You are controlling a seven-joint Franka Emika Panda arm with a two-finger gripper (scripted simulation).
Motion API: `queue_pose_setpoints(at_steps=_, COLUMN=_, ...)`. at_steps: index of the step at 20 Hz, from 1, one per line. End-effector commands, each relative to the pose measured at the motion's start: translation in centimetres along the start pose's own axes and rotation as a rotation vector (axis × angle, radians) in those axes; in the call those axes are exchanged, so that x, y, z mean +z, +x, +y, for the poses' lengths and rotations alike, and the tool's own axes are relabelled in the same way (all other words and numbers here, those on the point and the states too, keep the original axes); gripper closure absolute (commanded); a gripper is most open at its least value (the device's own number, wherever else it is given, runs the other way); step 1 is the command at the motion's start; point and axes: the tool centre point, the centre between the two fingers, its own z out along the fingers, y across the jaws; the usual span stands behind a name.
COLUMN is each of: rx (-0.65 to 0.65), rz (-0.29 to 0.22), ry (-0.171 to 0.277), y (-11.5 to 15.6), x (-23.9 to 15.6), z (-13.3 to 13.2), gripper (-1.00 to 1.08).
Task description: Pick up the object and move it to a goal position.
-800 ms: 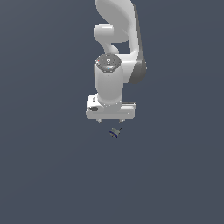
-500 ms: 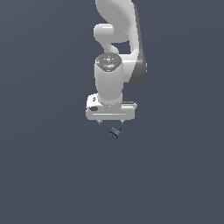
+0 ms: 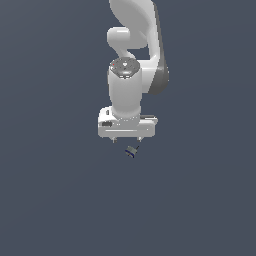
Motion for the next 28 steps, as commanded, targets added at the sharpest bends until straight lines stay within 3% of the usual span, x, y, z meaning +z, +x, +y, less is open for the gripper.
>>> queue_pose_setpoints(at_steps=1, rx=0.012, rz=-0.002, ry=0.001, y=-0.1, x=0.3, z=-0.1, gripper=-0.92)
queue_pose_setpoints(at_steps=10, rx=0.13, rz=-0.011, ry=0.003, y=-0.9, x=2.7, z=-0.8, gripper=-0.92)
queue_pose_setpoints(at_steps=28, rx=0.521, rz=-0.036, ry=-0.013, y=-4.5, x=10.2, z=-2.6, gripper=-0.92)
